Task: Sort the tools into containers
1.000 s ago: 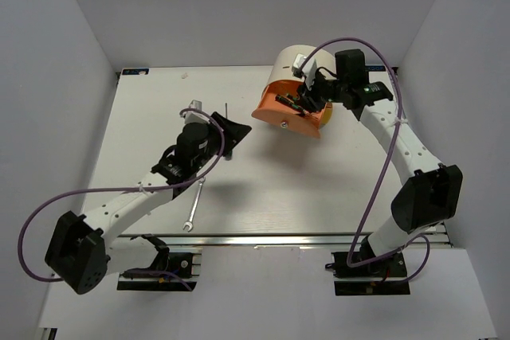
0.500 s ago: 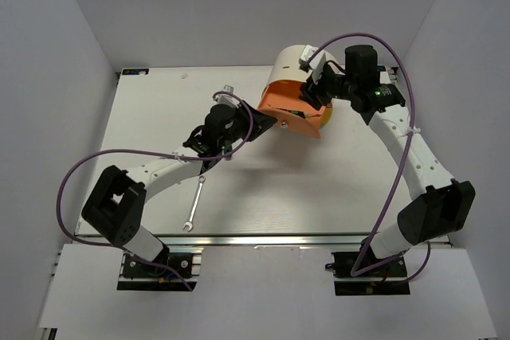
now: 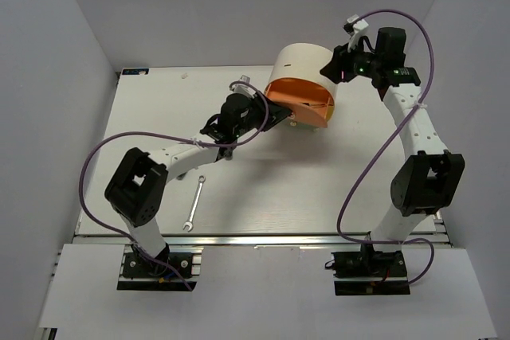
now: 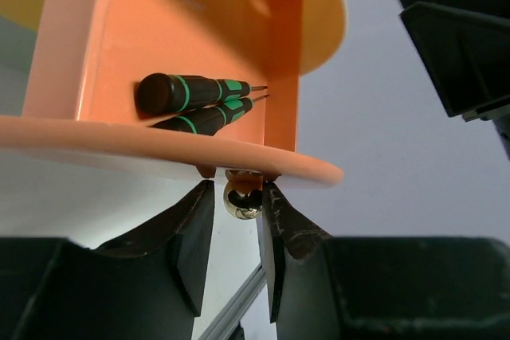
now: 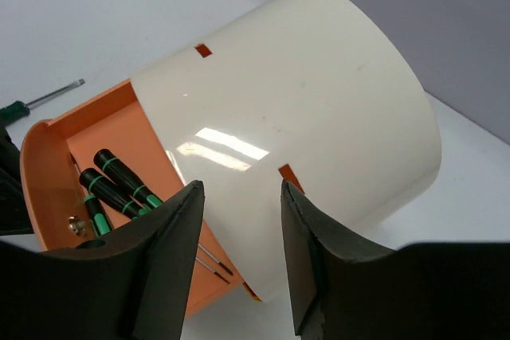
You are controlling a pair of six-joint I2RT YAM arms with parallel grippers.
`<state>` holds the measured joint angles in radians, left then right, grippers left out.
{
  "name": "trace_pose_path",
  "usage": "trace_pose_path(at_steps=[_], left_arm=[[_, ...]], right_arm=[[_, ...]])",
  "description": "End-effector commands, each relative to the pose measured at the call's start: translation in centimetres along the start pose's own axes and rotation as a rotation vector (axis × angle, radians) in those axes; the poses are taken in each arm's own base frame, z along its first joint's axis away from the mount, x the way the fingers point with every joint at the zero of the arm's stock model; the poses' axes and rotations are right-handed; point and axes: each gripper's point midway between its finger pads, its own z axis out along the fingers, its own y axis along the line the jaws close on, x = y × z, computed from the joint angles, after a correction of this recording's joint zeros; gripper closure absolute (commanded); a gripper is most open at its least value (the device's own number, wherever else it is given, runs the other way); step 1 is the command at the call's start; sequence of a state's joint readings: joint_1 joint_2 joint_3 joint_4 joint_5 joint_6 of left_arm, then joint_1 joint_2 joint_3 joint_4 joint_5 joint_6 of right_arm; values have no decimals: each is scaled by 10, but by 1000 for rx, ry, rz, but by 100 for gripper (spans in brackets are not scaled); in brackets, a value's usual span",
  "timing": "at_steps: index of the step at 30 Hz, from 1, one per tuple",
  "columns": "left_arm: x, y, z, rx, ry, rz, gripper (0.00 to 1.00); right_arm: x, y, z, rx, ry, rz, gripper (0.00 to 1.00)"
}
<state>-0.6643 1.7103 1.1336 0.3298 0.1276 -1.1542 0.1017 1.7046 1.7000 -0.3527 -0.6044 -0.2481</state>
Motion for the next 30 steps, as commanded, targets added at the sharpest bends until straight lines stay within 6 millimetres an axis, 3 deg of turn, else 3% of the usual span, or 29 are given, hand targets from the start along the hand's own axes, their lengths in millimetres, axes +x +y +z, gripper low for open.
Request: trace_pose_path(at_steps=[1,10,16,18,19,22,24,27,30], left_arm=[[-18,-32,11,81,-46,32,60],[-42,-32,43,76,-130,49,56],[-63,-14,64,38,-185,35,53],[-72,-21,70,54,-199,34,53],[-71,-13,75,35,-193,34,52],[-76,-16,79,49,-198,38,50],[-75,-17,79,58,-189,41,50],[-68,-20,70,63,-155,55,56],[-59,-15,55,64,-133,70,73]], right_arm=[[-40,1,-8,-45,-117,83,51],[-17,-32,-2,29,-94,194,52],[-10,-27,-5,18,-90,229,51],[-6,-24,-8,11,-87,240,51],[-5,-24,-10,10,-87,243,52],[0,-15,-13,-12,-85,259,51],[8,-23,-25,8,-88,279,51],[11,-21,-35,11,-97,279,51],[20,-18,-43,16,-95,287,51]])
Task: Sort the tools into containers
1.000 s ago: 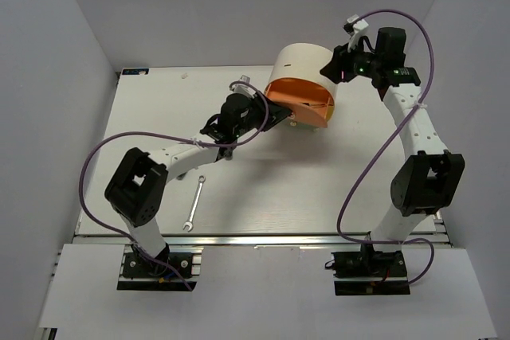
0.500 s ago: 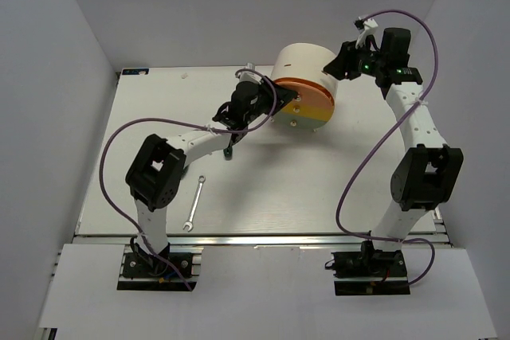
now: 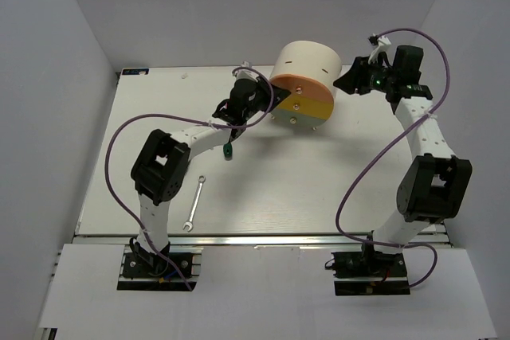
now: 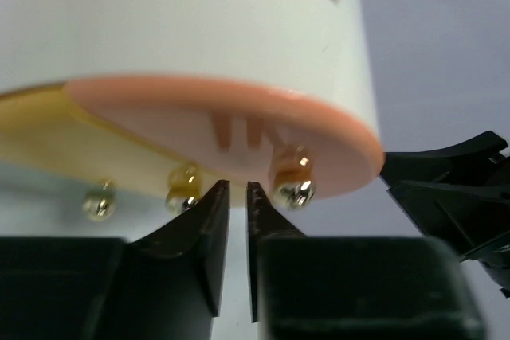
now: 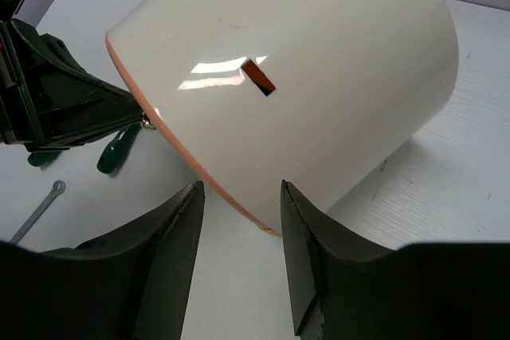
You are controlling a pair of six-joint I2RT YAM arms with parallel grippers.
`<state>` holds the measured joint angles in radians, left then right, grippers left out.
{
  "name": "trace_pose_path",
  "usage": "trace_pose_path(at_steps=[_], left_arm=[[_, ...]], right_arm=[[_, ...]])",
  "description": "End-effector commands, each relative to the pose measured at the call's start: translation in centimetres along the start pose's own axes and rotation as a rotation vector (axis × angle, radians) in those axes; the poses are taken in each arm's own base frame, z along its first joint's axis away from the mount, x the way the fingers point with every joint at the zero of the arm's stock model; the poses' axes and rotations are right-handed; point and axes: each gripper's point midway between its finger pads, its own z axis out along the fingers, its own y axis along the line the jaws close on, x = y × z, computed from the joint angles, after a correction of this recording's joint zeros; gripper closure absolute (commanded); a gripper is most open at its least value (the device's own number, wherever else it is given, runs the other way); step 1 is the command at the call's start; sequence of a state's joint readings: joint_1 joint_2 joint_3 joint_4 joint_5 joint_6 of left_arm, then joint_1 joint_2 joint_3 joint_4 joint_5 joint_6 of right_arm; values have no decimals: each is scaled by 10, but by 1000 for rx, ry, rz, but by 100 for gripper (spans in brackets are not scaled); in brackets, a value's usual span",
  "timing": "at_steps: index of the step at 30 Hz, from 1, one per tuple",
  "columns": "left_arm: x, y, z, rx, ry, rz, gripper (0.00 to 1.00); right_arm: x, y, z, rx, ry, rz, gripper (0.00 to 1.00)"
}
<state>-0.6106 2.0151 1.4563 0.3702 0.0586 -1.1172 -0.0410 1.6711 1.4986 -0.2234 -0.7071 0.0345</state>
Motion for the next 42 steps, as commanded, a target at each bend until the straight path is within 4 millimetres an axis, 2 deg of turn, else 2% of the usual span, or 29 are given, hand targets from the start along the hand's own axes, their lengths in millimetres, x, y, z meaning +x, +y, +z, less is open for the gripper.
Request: trace_pose_path(at_steps=[1,3,4,6,8,10,11,23,40,42], left_arm=[[-6,-25,-28,55,4,31,77],[-3,-18,-35,36,9,30,77],[3,-8,-37,14,27,28,73],[9,-3,-38,13,50,25,65],[18,5,-34,15,81,19,56],[28,10,-28,28,118,14,52],[30,6,-25,43,131,12,50],[47,20,10,39,188,10,49],[49,19,25,35,136,-16,50],[50,24,27,12,112,-17,53]], right_arm=[[-25,18,-22,-28,-87,-69,51],[-18,19,-25,-23,-84,-68,51],[-16,19,-27,-21,-84,-70,50],[-12,20,-29,-21,-81,-70,50],[-10,20,-30,-21,-79,-71,50],[-8,19,-30,-20,-77,-67,50],[-8,19,-31,-20,-77,-67,50],[-4,17,-38,-13,-81,-47,49],[3,18,-39,-20,-78,-28,49],[4,18,-39,-19,-77,-25,49]])
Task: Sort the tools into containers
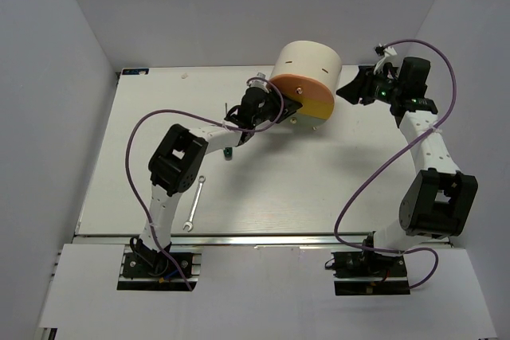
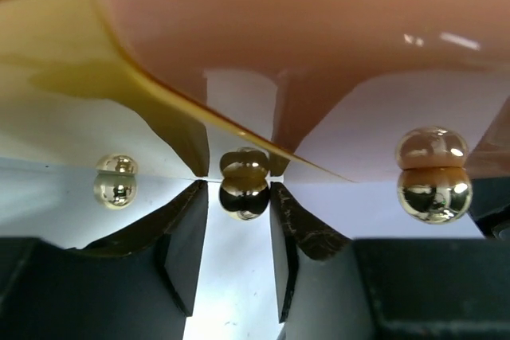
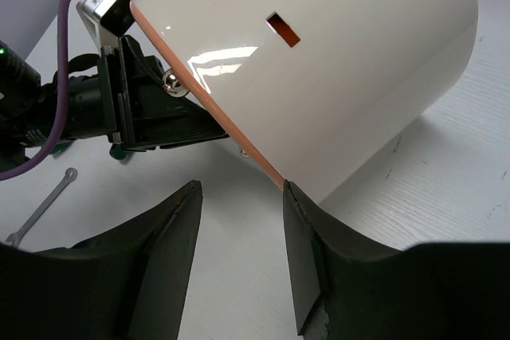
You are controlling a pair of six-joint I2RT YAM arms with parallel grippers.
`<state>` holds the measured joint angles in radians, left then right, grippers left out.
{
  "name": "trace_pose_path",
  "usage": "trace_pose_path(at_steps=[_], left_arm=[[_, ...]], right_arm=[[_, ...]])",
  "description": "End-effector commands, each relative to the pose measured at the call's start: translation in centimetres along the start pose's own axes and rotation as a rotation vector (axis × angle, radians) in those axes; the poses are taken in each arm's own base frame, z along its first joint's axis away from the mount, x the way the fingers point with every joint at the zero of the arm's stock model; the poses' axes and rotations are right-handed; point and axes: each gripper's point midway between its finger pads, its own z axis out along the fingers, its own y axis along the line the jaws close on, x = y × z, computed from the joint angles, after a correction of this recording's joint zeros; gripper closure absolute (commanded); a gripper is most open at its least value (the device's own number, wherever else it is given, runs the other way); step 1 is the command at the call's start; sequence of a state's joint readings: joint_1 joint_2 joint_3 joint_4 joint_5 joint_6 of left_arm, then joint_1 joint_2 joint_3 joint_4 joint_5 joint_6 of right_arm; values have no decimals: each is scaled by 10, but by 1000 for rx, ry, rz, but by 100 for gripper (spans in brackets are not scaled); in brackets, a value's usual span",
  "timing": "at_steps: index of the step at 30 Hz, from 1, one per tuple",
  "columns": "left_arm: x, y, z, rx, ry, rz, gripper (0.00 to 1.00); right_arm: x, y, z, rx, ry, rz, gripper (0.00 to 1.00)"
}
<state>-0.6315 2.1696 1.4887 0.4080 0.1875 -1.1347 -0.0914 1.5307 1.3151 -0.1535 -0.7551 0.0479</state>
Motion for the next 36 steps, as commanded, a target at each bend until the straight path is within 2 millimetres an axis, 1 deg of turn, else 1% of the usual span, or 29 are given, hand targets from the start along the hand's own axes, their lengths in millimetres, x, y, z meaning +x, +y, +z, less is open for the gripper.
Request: trace_pose_path(at_steps=[1,2,3,5,6,8,10,12,14,16,17,18,20,21,22,25,29,30,31,32,33,34,36], left_arm=[[-9,-20,5,19,-63,7,54],[-8,-19,5,14,-66,7,56],[-8,-18,5,10,-69,7,63],[-9,-19,3,13,-74,5,70],[-9,-20,2,18,-76,2,75],[-10,-25,-4,25,-81,5,80],[-7,-28,-10,34,-70,7,82],[-3,-32,-21,41,-60,12,82],[6,-38,-29,53,-34,14,82],[13,-43,-42,60,-19,22,81],[17,-44,-47,62,-10,25,81],[21,-42,-56,57,-2,26,81],[25,-42,-65,54,6,24,79],[26,-46,-71,62,7,25,79],[30,-39,-75,49,17,22,79],[39,-36,-84,49,50,17,77],[42,-34,-94,36,48,20,70],[41,-33,-94,30,42,19,60],[42,-31,-95,16,47,18,54],[40,-34,-95,21,43,28,48],[39,-36,-95,22,42,33,37],[38,-36,-96,15,41,39,35],[34,-44,-100,25,29,63,32]], right_arm=[[-13,9,-8,-15,-42,-33,49],[-13,9,-8,-14,-43,-34,49],[-13,10,-9,-12,-44,-37,49],[-13,10,-9,-12,-44,-40,49],[-13,11,-10,-12,-45,-42,49],[-11,11,-10,-12,-44,-47,49],[-10,12,-11,-15,-43,-52,49],[-10,13,-13,-13,-43,-59,49],[-8,13,-13,-12,-41,-56,48],[-10,15,-15,-13,-45,-64,48],[-10,16,-15,-12,-45,-64,48],[-11,17,-17,-10,-46,-67,48],[-10,17,-17,-9,-46,-72,48],[-9,17,-17,-9,-43,-71,48],[-9,18,-18,-10,-44,-74,48],[-8,18,-19,-10,-40,-74,48],[-9,21,-21,-13,-42,-87,46],[-10,23,-23,-11,-41,-85,46],[-10,25,-24,-20,-39,-109,44],[-11,27,-26,-27,-40,-137,41],[-12,29,-27,-33,-36,-142,40],[-13,32,-29,-43,-36,-152,38],[-16,37,-33,-52,-35,-189,33]])
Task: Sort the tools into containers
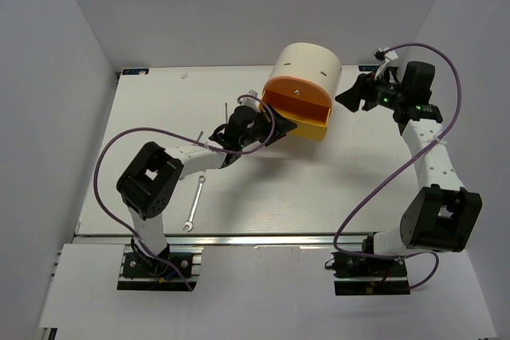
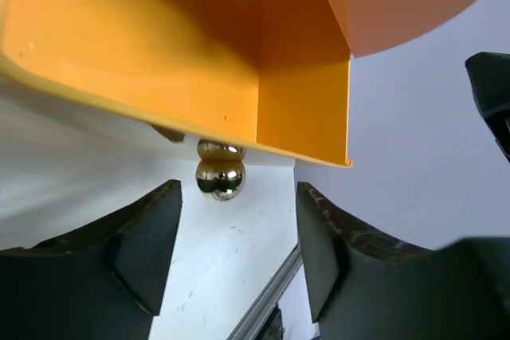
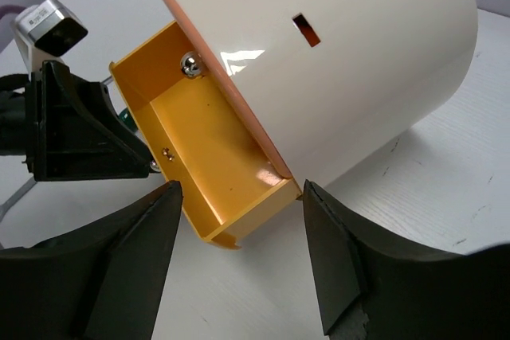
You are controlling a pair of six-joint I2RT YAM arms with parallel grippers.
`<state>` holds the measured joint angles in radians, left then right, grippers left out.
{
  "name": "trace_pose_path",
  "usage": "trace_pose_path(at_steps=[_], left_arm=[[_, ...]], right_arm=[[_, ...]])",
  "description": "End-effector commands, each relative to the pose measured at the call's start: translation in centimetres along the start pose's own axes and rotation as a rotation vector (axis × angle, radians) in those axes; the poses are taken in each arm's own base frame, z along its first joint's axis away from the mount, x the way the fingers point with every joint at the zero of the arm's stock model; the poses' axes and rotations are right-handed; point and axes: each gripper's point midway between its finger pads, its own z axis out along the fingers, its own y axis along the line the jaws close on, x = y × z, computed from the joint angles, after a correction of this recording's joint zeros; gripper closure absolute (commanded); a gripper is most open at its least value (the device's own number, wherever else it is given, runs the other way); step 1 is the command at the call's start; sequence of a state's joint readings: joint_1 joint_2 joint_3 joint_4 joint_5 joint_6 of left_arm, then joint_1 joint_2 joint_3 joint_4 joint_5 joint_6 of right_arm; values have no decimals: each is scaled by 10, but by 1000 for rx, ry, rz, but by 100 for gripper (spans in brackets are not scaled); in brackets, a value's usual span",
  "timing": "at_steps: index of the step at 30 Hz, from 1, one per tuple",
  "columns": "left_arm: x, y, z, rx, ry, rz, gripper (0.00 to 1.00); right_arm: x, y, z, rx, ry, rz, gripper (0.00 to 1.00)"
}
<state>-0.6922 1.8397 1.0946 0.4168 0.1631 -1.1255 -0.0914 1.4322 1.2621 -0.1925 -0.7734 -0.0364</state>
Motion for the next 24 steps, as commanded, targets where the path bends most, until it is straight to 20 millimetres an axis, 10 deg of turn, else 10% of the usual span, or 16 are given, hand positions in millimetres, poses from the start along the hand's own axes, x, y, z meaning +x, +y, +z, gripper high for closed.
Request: trace_pose_path(at_steps=[1,10,15,17,20,21,24], left_arm=[[-13,-33,-17,41,-32,54,30],[-26,-36,-92,-116,-69,199,34],[-52,-9,-172,-299,-242,257,81],[-53,10,-210,-397,-259,245,84],[-50,34,-255,-498,-281,230,69],[-51,39,-265,-523,-304,221,48],[-42,55,-299,-582,-321,178,38]], right_arm=[[-22,19,-15,-40,-33,-115,32],[-47,62,-31,-93,-66,-458,28],[-35,150,-13,-299,-124,-677,11],[-15,193,2,-404,-114,-723,11],[18,243,29,-511,-6,-652,14],[22,254,37,-520,-7,-640,18],[52,276,73,-461,101,-551,49]])
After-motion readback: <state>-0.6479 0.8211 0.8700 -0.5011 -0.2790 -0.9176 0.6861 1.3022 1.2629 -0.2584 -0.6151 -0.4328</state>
